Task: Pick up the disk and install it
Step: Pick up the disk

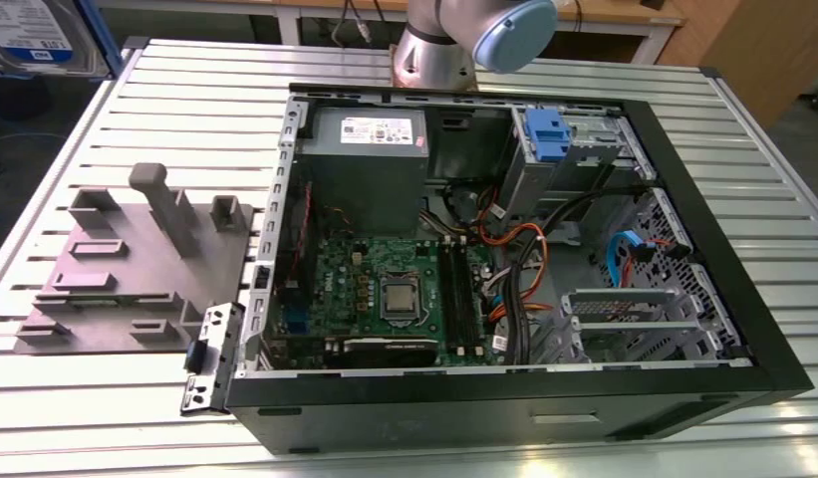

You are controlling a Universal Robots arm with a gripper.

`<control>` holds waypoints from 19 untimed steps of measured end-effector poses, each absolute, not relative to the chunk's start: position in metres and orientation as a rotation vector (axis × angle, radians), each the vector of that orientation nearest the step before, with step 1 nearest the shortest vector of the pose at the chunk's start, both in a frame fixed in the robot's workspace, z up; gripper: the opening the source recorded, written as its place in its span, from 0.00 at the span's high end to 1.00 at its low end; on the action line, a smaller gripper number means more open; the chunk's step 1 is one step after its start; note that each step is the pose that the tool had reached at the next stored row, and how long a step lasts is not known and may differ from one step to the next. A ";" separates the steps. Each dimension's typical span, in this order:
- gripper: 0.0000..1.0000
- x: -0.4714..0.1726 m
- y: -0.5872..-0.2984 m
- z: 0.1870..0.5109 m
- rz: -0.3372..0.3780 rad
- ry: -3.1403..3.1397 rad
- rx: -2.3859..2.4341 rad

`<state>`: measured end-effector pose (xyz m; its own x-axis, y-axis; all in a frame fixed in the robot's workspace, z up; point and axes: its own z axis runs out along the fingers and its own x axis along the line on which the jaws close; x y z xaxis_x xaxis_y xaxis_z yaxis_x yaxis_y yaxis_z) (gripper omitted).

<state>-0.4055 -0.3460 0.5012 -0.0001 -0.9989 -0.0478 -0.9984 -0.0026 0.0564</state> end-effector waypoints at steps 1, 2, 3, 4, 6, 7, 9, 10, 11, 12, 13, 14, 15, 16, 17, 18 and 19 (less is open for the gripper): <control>0.65 -0.404 -0.346 0.501 -0.116 -2.214 2.217; 0.65 -0.403 -0.346 0.501 -0.116 -2.214 2.217; 0.65 -0.402 -0.346 0.501 -0.116 -2.214 2.217; 0.65 -0.401 -0.346 0.501 -0.116 -2.214 2.217; 0.65 -0.397 -0.346 0.501 -0.116 -2.214 2.217; 0.65 -0.396 -0.346 0.501 -0.116 -2.214 2.217; 0.65 -0.393 -0.346 0.501 -0.116 -2.214 2.217; 0.65 -0.392 -0.346 0.501 -0.116 -2.214 2.217; 0.65 -0.391 -0.346 0.501 -0.116 -2.214 2.217; 0.65 -0.391 -0.346 0.501 -0.116 -2.214 2.217; 0.65 -0.391 -0.346 0.501 -0.116 -2.214 2.217; 0.65 -0.391 -0.346 0.501 -0.116 -2.214 2.217; 0.65 -0.391 -0.346 0.501 -0.116 -2.214 2.217; 0.65 -0.391 -0.346 0.501 -0.116 -2.214 2.217; 0.65 -0.391 -0.346 0.501 -0.116 -2.214 2.217; 0.65 -0.391 -0.346 0.501 -0.116 -2.214 2.217; 0.65 -0.390 -0.346 0.501 -0.116 -2.214 2.217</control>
<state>-0.3902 -0.3460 0.5011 -0.0001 -0.9989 -0.0479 -0.9984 -0.0026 0.0564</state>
